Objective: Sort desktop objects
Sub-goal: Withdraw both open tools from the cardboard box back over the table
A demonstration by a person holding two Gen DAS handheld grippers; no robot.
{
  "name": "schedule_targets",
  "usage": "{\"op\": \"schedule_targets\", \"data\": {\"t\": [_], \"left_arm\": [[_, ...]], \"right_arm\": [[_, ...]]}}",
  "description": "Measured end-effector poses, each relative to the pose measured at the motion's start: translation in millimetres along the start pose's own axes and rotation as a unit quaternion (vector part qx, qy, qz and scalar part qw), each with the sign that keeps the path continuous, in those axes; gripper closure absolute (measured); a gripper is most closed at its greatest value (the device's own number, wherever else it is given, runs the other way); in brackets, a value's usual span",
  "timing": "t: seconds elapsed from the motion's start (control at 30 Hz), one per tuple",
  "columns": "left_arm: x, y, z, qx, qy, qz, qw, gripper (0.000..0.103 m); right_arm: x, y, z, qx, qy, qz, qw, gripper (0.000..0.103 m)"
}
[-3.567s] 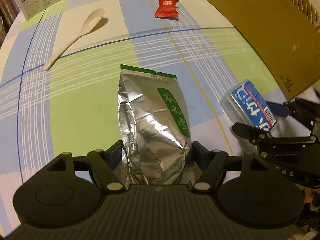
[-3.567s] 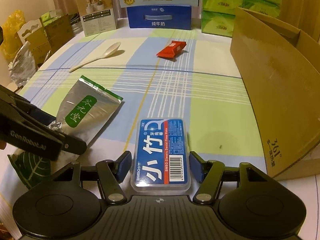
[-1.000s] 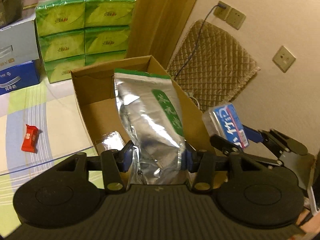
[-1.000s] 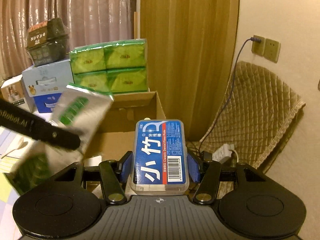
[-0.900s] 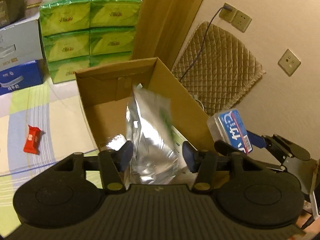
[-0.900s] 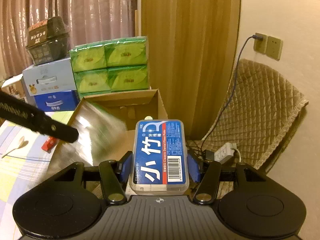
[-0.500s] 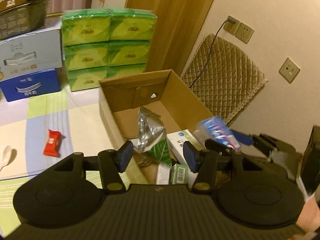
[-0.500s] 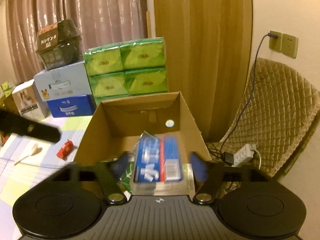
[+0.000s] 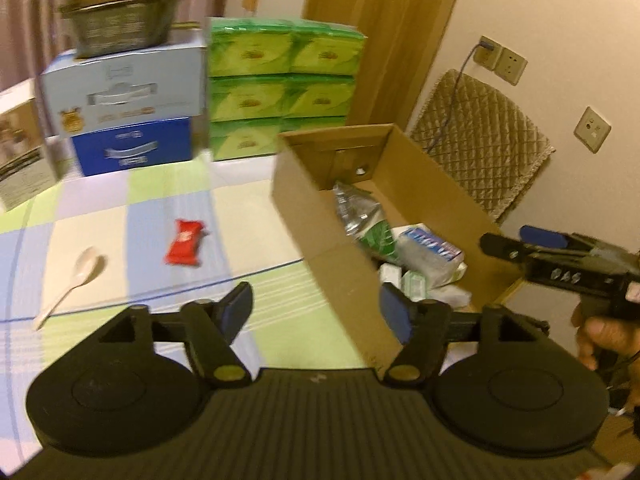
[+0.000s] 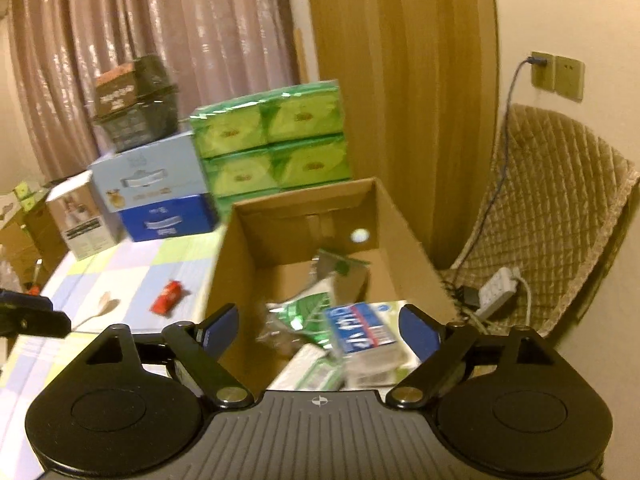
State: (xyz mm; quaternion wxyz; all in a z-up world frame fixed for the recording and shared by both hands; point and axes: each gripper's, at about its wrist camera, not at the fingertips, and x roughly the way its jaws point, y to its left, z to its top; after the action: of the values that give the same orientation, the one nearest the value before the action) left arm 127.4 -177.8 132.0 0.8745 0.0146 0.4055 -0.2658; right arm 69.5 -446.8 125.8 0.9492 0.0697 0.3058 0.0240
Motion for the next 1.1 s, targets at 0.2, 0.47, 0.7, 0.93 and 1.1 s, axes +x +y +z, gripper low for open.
{"op": "schedule_targets", "data": {"t": [0.2,0.47,0.7,0.93,1.1], "left_arm": [[-43,32,-33,-0.007,-0.004,0.026,0.9996,0.020],[-93,81,-66,-0.026,-0.009,0.082,0.9963,0.010],[-110,129,-92,-0.052,-0.008,0.117,0.9917,0.009],[-112,163,-115,-0.065,0.003,0.139,0.9882,0.009],[-106,179,-120,-0.065,0.008,0.144,0.9874,0.009]], "right_arm": [[-20,50,-2,-0.029,0.001,0.039,0.999,0.010],[-22,114,-11,-0.069,0.010,0.080,0.994,0.006],[-8,150,-24,-0.091,0.029,0.102,0.990,0.005],[8,173,-37,-0.103,0.047,0.115,0.987,0.005],[24,181,-44,-0.107,0.058,0.113,0.986,0.005]]}}
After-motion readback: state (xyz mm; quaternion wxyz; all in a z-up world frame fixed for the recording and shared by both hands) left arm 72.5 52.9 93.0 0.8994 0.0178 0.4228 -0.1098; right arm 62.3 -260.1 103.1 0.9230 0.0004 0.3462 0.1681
